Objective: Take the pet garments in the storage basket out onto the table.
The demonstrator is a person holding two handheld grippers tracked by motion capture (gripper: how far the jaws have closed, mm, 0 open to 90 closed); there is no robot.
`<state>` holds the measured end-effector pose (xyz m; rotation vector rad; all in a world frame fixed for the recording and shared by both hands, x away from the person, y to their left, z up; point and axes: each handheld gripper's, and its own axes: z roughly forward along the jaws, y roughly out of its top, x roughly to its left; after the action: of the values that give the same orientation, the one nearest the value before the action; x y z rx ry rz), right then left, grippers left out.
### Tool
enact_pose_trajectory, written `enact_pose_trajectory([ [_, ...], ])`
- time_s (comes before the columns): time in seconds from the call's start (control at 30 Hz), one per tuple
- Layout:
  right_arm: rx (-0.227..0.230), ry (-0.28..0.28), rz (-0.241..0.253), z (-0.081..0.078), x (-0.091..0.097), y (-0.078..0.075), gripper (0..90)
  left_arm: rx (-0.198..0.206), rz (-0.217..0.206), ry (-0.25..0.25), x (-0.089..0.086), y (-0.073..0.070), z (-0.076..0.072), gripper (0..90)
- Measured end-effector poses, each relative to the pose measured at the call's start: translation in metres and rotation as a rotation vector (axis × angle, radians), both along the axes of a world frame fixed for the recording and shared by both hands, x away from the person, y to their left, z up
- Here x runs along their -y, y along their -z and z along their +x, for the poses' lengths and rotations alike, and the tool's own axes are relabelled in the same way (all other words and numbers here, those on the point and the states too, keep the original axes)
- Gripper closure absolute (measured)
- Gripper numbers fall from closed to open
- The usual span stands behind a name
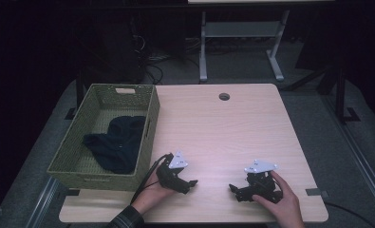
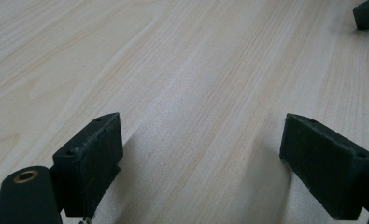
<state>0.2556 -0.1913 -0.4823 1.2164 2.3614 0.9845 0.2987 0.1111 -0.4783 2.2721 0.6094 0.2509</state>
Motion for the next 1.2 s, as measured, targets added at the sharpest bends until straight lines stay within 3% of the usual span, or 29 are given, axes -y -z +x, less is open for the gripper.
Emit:
enact_pose_trajectory([
  [0.53, 0.0, 0.0, 0.0, 0.0, 0.0, 0.0, 0.0, -0.018, 0.03, -0.015, 0.004, -0.003, 0.001, 13.0],
  [0.8, 0.0, 0.0, 0.0, 0.0, 0.0, 0.0, 0.0, -0.054, 0.029, -0.026, 0.004, -0.006, 0.005, 13.7],
  [1.2, 0.0, 0.0, 0.0, 0.0, 0.0, 0.0, 0.0, -0.069, 0.007, -0.03, 0.003, -0.013, 0.006, 13.7],
])
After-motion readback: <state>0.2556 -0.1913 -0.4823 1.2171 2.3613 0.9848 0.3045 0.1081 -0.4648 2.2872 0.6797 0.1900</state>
